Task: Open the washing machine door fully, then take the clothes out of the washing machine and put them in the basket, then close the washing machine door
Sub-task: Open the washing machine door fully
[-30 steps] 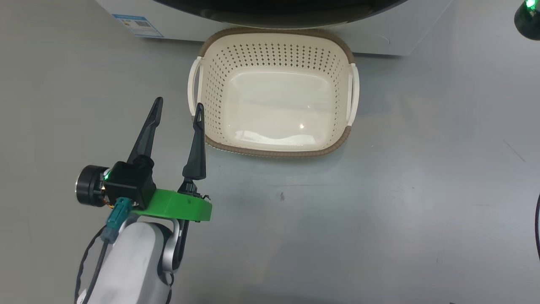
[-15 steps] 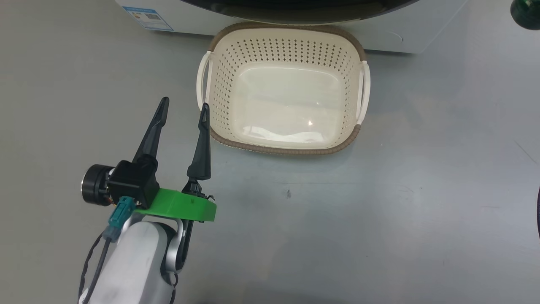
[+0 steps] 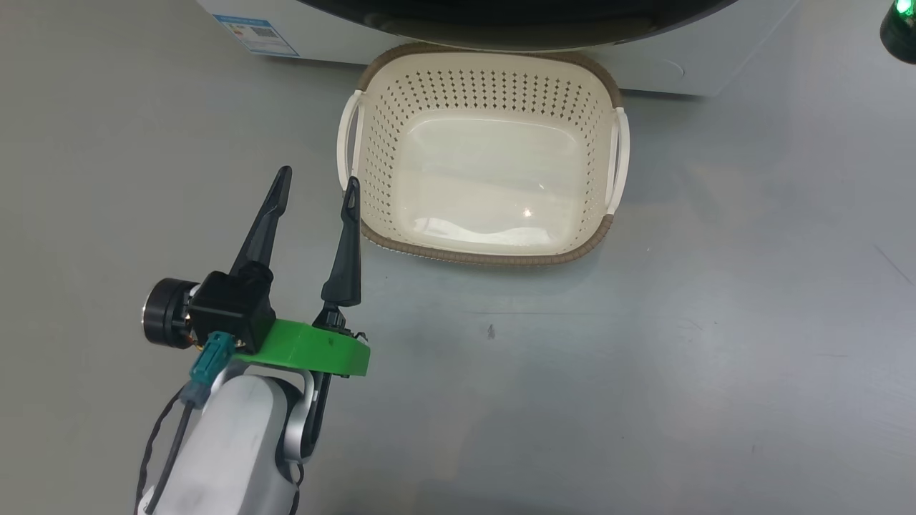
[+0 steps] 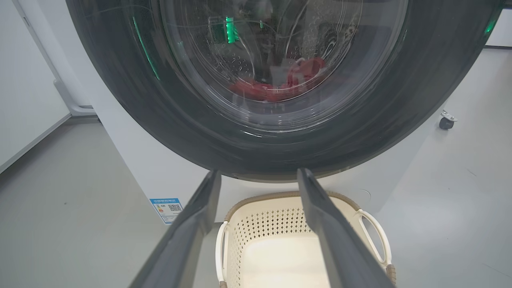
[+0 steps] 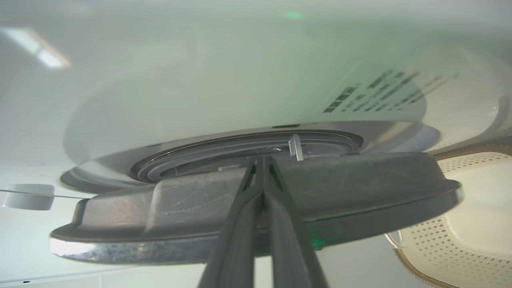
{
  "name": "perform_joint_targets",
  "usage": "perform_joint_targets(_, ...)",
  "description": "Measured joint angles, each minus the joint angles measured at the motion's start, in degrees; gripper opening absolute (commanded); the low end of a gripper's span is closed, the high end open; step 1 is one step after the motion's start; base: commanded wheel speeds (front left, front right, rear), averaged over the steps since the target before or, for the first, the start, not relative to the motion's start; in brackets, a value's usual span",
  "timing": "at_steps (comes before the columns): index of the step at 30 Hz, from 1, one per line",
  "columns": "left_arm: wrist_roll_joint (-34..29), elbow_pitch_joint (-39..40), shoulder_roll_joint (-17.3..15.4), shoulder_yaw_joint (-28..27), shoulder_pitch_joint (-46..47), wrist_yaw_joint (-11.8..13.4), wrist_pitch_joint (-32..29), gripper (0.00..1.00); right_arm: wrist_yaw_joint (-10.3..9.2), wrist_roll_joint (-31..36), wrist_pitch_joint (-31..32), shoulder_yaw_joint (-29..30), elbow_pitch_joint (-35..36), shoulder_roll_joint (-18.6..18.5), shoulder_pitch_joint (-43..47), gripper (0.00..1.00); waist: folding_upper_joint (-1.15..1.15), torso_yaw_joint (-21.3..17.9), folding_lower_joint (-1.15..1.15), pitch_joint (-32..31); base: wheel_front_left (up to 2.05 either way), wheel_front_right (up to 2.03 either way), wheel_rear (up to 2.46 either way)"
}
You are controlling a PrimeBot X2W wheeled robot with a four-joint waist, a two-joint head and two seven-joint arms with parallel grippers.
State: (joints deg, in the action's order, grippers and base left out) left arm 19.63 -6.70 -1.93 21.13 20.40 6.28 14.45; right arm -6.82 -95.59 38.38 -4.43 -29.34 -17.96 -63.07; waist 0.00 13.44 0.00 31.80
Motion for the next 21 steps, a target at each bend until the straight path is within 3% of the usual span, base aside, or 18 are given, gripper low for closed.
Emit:
perform_joint_targets(13,0.0,-0.7,0.0,0.0,0.1,0.5,0.0,1.00,0.19,-0.2,5.1,-1.5,-0.8,-1.1,0.2,0.00,0.00,-0.4,0.00,-0.9,0.00,0.00,0.00)
perform_joint_targets(21,-0.6,-1.9,0.0,-0.3,0.1,0.5,0.0,1.00,1.70,-1.0,7.9,-2.5,-1.4,-1.0,2.4,0.00,0.00,-1.0,0.00,-2.6,0.00,0.00,0.00)
